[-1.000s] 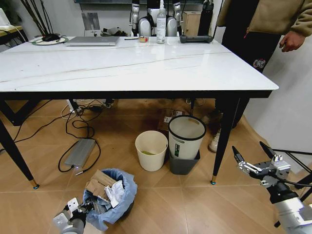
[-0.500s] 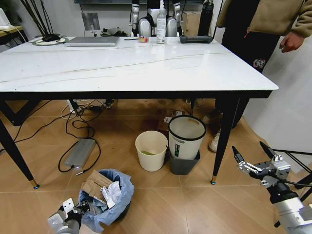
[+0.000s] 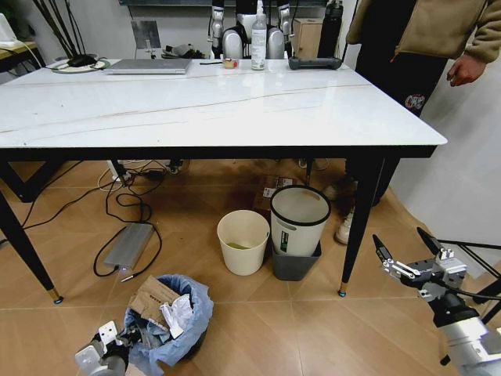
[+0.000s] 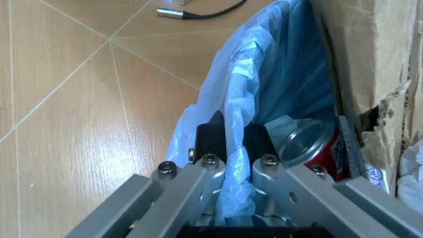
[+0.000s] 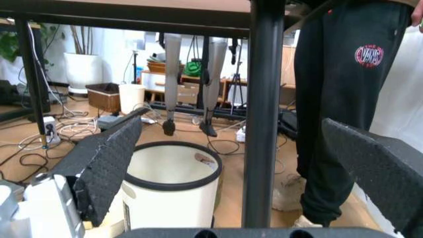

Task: Pick up the trash bin and place the trash from the table into it.

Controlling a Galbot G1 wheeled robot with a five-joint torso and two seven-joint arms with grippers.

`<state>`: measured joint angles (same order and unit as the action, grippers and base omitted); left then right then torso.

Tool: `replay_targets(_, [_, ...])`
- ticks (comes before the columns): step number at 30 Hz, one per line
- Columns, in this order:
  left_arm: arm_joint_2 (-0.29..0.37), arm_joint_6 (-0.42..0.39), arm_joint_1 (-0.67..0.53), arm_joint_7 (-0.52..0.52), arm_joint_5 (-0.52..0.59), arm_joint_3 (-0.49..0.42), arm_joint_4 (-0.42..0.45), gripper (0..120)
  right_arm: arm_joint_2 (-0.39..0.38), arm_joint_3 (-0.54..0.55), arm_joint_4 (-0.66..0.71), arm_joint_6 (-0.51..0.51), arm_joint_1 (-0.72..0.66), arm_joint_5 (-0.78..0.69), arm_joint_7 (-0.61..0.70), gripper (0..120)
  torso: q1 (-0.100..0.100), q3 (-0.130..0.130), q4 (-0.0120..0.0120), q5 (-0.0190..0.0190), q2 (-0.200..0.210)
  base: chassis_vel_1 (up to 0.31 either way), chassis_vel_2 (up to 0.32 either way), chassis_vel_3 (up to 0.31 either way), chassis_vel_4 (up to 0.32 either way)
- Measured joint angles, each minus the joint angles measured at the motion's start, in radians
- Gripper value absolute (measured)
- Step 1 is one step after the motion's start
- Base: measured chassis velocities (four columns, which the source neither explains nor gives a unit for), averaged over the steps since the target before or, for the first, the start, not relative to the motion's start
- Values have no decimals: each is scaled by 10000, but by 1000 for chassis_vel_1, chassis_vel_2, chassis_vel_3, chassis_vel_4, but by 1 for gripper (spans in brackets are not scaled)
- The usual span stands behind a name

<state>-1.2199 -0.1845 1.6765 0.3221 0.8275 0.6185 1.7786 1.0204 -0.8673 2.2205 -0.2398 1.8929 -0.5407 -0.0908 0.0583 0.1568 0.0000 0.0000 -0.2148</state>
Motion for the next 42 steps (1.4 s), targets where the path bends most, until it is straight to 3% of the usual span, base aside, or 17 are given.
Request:
replay_targets(4, [-4, 24, -3, -8, -20, 11, -64, 0, 0, 0, 0, 0, 0, 0, 0, 100, 0, 1, 1, 0, -1, 0, 0, 0, 0])
replay_targets(10, [-8, 41, -22, -39, -19, 15, -64, 10, 0, -1, 0, 0, 0, 0, 0, 100, 0, 1, -1, 1, -3, 0, 0, 0, 0])
replay_targets(16, [-1, 61, -24, -65, -19, 27, -65, 37, 0, 0, 0, 0, 0, 0, 0, 100, 0, 2, 0, 1, -4, 0, 0, 0, 0])
replay_targets(24, [13, 95, 82, -116, -52, 71, 42, 61, 0, 0, 0, 0, 0, 0, 0, 100, 1, 3, 0, 0, -4, 0, 0, 0, 0])
replay_targets(30, [21, 204, 679, -203, -239, 158, 573, 86, 0, 0, 0, 0, 0, 0, 0, 100, 1, 3, 0, 0, -5, 0, 0, 0, 0])
replay_targets(36, [8, 315, 1179, -302, -383, 222, 957, 99, 0, 0, 0, 0, 0, 0, 0, 100, 1, 3, 0, 1, -6, 0, 0, 0, 0])
replay_targets(40, [-5, 605, 1742, -517, -807, 353, 1399, 100, 0, 0, 0, 0, 0, 0, 0, 100, 1, 3, 0, -2, -6, 0, 0, 0, 0])
replay_targets(42, [-84, 1732, 2424, -1227, -2269, 574, 2123, 100, 0, 0, 0, 0, 0, 0, 0, 100, 1, 3, 2, -2, -6, 0, 0, 0, 0])
